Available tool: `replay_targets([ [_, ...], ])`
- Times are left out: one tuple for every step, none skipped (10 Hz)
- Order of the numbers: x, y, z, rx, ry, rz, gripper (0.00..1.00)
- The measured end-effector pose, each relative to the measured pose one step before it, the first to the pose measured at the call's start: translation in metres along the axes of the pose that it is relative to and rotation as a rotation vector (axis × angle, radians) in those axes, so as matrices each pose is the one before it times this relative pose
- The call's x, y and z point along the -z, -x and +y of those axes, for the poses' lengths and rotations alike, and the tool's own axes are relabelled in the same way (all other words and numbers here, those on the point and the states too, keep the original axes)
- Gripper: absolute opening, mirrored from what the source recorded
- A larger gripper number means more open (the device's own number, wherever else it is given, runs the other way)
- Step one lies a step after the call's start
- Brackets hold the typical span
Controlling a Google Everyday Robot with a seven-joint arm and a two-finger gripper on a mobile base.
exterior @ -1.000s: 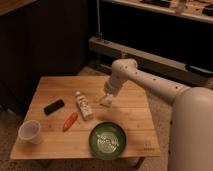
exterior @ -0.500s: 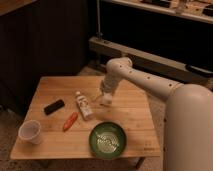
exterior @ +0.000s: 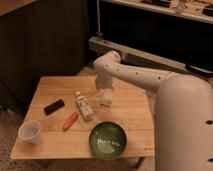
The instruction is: Place the white sponge in the ceramic bowl
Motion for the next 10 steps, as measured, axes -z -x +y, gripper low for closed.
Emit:
replay_targets([
  [-0.00298, -0.00062, 0.00265, -0.03260, -0.02530, -0.00874, 0.80],
  [-0.00319, -0.00199, 0.01370, -0.04555, -0.02158, -0.00719, 0.80],
  [-0.00242, -0.00114, 0.00596, -0.02028, -0.00901, -0.00696, 0.80],
  [-0.00192, -0.00013, 0.00096, -0.00525, -0.00206, -0.00280, 0.80],
  [-0.00261, -0.00002, 0.00189, -0.01555, -0.00137, -0.00361, 0.80],
  [-0.00121, 0.00060, 0.00623, -0.01534, 0.00967, -0.00094, 0.80],
  [-0.00231, 0.00050, 0.00422, -0.01183, 0.01362, -0.00064, 0.80],
  [-0.00652, 0.00027, 0.00112, -0.01978, 0.00555, -0.00631, 0.80],
  [-0.00993, 0.00049, 0.00282, -0.03351, 0.00466, -0.00952, 0.80],
  [-0.00483, 0.00057, 0.00398, -0.01882, 0.00701, -0.00155, 0.80],
])
